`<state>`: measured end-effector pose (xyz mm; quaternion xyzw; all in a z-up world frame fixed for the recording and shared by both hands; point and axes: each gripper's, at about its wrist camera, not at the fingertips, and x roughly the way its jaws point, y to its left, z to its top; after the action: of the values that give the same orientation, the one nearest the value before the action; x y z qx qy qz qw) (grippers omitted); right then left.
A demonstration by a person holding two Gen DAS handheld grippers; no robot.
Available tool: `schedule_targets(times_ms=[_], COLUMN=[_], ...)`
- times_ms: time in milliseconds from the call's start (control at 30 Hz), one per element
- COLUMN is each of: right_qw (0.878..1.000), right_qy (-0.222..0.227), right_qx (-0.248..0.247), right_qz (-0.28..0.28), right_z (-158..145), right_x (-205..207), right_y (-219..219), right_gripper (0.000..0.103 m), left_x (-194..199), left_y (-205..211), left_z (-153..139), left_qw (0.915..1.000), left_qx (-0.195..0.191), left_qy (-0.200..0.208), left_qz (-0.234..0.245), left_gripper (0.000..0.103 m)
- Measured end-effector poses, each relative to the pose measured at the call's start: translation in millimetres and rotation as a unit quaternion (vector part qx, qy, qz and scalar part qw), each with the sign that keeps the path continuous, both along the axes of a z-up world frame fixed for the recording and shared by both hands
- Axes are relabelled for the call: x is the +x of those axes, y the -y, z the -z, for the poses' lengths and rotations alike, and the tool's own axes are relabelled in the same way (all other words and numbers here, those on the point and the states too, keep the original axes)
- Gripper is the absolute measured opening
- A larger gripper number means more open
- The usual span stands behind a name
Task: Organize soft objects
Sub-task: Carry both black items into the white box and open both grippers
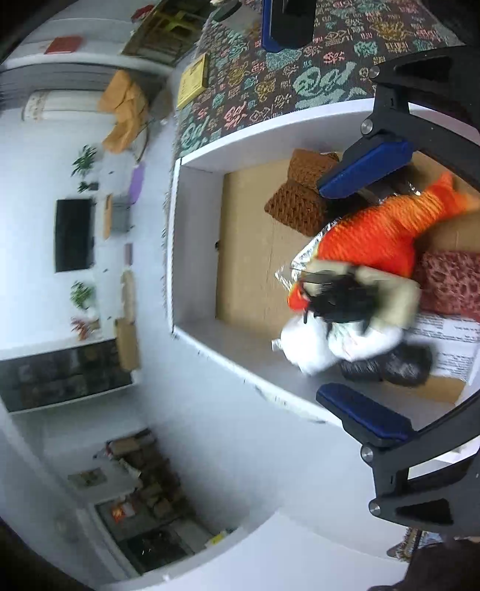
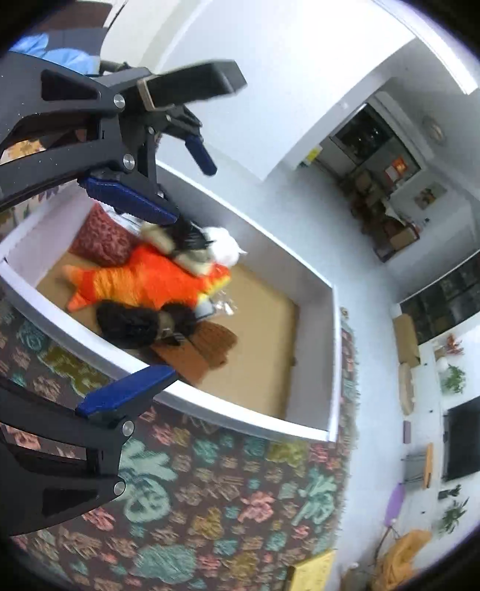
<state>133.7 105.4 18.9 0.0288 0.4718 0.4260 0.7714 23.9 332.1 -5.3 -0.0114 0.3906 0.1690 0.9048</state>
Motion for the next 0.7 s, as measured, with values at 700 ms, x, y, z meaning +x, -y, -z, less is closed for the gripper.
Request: schedule_targets(times_ms=[700], right_qw=[0.990], right_qy=[0.101], right_qx=[-0.092], right_qz=[0.040], right_z=[10.4], right_x=[-78.3], right_y=[43.6], right_gripper=[0.082], left_x=[-63.6], left_y=[68.6], left_z=[-24.2], left_qw=[0.9956], left_qx=[0.038], left_qy=[0.044], left_qz=[-0.073], left_gripper=[0.100])
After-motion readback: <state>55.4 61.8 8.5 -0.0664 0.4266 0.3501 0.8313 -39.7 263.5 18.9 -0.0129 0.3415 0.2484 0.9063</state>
